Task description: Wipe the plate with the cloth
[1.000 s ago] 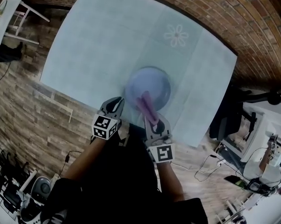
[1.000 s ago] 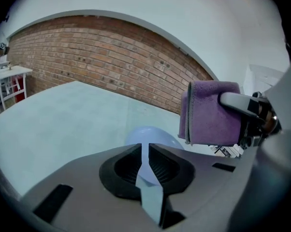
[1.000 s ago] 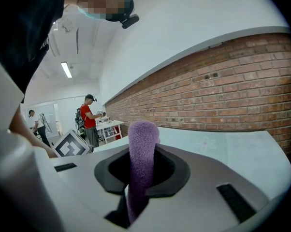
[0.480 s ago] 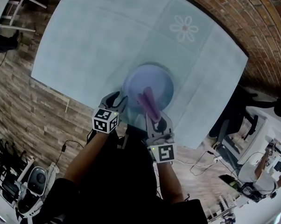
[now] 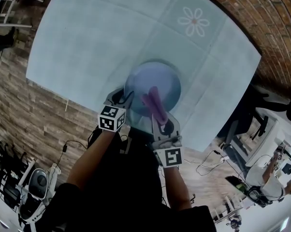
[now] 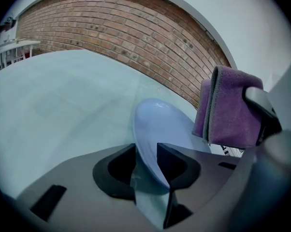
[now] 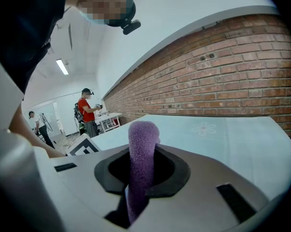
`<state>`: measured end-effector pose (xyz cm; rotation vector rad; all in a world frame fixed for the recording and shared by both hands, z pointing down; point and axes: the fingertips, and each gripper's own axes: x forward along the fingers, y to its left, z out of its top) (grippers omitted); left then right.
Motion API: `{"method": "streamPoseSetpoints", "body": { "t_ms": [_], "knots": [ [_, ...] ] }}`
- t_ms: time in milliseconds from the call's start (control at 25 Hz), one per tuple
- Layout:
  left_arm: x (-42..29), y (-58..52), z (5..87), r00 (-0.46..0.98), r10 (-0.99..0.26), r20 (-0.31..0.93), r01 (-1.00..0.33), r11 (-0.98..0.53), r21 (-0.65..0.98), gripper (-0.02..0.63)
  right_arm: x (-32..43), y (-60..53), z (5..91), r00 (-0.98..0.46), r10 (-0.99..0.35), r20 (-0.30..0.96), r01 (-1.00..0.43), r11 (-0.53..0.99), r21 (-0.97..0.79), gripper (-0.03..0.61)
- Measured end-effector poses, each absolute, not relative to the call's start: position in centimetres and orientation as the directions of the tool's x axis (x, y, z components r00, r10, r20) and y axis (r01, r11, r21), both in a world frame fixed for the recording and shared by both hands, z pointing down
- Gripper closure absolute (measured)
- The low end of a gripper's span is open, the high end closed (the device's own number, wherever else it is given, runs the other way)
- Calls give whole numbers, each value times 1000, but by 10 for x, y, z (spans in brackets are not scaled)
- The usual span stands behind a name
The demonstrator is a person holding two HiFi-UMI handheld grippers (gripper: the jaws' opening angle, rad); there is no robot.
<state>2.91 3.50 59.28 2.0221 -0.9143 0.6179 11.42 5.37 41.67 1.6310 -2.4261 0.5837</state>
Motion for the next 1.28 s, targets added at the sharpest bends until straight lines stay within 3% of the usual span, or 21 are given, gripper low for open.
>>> {"method": "streamPoseSetpoints", "body": {
  "t_ms": [320,840,1040,1280],
  "knots": [
    [27,35,599,607,-349,714,-785,-408,467,500,113,52,426,-393,-849,354,-916,329,-228,514],
    [7,38,600,620,-278,734,-757,-456,468,538,88,52,449,-526,-756,390,-850,477,-222,514],
    [-3,41,596,632,-253,733,-737,-489,466,548,57,53,460,-651,-659,375,-755,609,-241,514],
    [-11,46,600,650,-222,727,-715,-505,484,548,26,58,505,-731,-466,499,-639,723,-261,514]
  ]
}}
